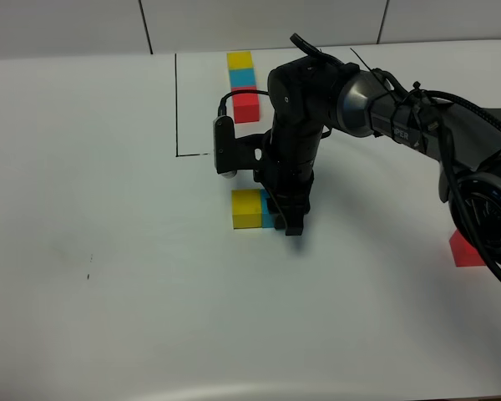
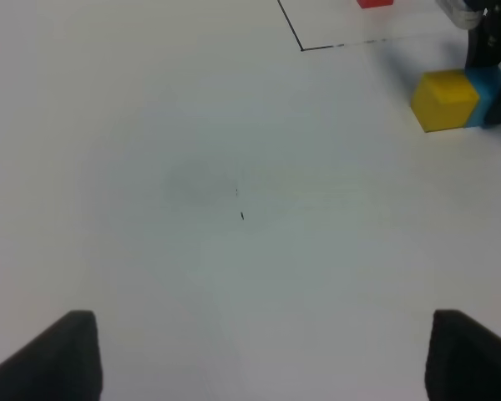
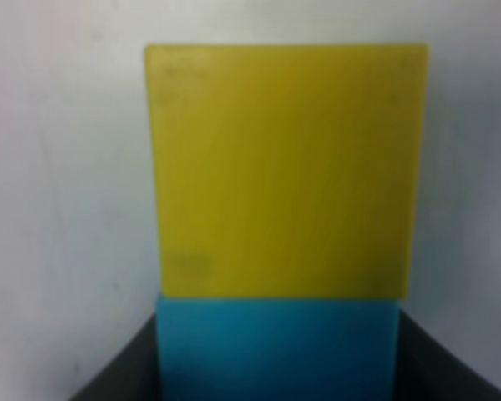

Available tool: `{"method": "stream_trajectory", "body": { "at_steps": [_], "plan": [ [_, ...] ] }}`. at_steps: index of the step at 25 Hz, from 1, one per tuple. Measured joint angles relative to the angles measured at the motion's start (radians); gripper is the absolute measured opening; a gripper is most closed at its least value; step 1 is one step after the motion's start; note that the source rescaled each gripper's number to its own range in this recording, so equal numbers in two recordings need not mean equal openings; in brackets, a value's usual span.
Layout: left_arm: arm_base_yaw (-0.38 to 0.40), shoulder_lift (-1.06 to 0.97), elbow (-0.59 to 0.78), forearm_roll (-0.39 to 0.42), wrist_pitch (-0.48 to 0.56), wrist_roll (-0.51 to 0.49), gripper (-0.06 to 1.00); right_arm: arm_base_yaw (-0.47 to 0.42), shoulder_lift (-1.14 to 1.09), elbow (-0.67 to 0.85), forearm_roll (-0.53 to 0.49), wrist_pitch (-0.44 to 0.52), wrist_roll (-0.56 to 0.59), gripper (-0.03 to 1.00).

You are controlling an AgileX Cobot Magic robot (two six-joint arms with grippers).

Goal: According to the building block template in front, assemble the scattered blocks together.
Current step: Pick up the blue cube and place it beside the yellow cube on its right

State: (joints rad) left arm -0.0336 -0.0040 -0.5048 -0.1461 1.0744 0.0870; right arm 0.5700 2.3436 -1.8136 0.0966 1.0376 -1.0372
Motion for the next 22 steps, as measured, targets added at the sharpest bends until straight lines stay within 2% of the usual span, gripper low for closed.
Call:
{"method": "stream_trajectory", "body": {
  "at_steps": [22],
  "plan": [
    [0.0, 0.0, 0.0, 0.0, 0.0, 0.0, 0.67, 0.0, 0.001, -0.001, 0.001, 0.007, 0.0, 0.02]
  ]
}}
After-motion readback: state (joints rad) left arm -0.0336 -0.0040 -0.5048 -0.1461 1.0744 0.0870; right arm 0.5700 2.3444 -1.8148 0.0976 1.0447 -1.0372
